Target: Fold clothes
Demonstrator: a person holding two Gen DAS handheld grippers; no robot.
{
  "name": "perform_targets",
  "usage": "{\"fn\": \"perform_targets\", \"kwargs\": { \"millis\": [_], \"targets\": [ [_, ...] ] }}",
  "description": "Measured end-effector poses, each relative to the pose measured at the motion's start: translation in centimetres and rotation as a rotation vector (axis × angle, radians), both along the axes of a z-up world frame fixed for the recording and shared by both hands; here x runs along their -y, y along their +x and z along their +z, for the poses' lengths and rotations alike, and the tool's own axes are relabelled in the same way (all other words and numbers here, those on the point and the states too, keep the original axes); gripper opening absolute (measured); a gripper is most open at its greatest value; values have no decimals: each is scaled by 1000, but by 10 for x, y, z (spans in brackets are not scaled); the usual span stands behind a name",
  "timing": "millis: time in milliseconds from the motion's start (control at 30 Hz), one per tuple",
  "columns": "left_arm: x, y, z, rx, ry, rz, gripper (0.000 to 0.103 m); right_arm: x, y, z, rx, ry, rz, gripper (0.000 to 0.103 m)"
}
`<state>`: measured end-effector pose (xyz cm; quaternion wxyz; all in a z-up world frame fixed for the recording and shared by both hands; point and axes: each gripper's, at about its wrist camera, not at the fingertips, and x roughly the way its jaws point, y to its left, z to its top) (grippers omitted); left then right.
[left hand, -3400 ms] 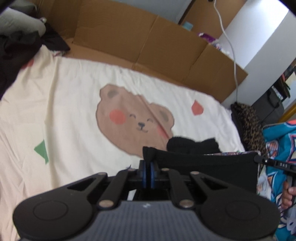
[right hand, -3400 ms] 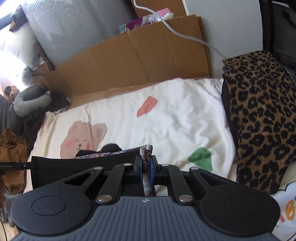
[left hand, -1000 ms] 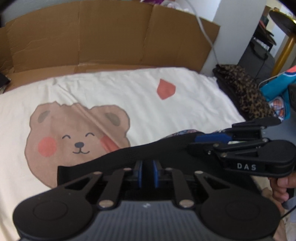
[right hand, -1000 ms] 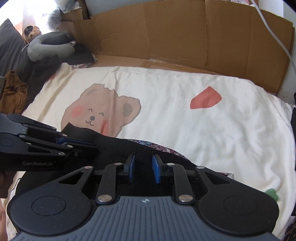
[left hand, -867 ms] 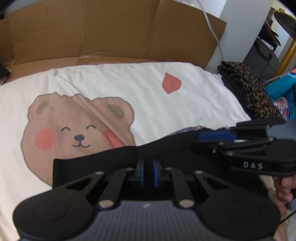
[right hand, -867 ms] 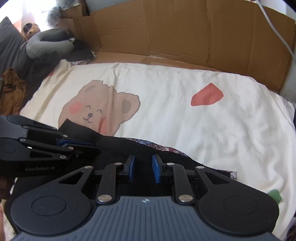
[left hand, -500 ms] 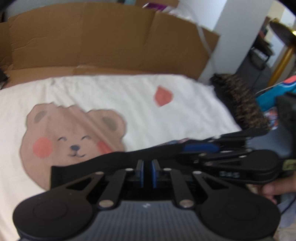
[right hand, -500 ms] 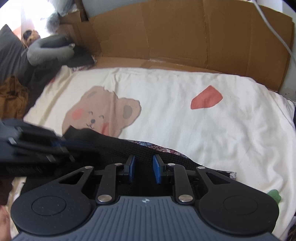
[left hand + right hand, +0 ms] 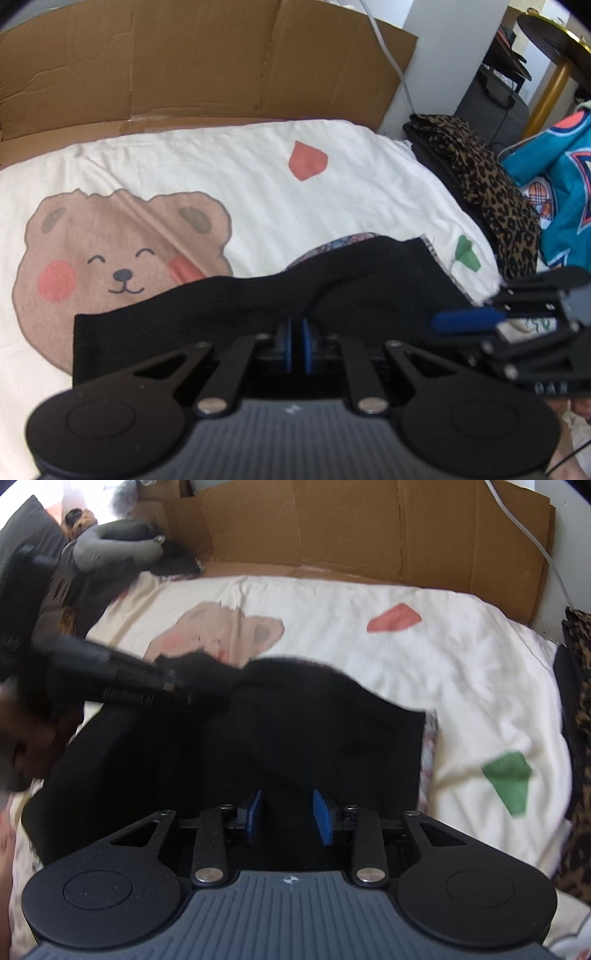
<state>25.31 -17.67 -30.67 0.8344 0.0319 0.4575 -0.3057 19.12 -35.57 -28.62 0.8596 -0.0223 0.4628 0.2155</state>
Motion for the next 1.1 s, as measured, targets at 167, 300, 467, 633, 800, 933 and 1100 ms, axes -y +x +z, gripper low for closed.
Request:
{"fn": "perform_targets", "kwargs": {
  "millis": [167, 300, 467, 633, 800, 933, 1100],
  "targets": [
    [1, 1, -1, 0, 6, -8, 9, 13, -24, 1, -31, -10, -4, 39],
    [1, 2, -1, -1, 11, -15, 8, 25, -37, 1, -51, -12, -11, 39],
    [1, 3, -1, -2, 14, -19, 8, 44, -48, 1, -66, -55, -27, 41],
    [2, 3, -1, -5, 14, -20, 8, 61, -53, 19, -61, -61, -72, 41],
    [2, 4, -2, -8, 14, -22, 8, 59, -61, 32, -142, 87, -77, 24],
    [2, 4, -2, -10, 14, -22, 8, 44, -69, 29, -165, 105, -54, 24],
    [2, 4, -2, -9, 14, -21, 8, 32, -78, 2, -193, -5, -32, 23]
  ]
}}
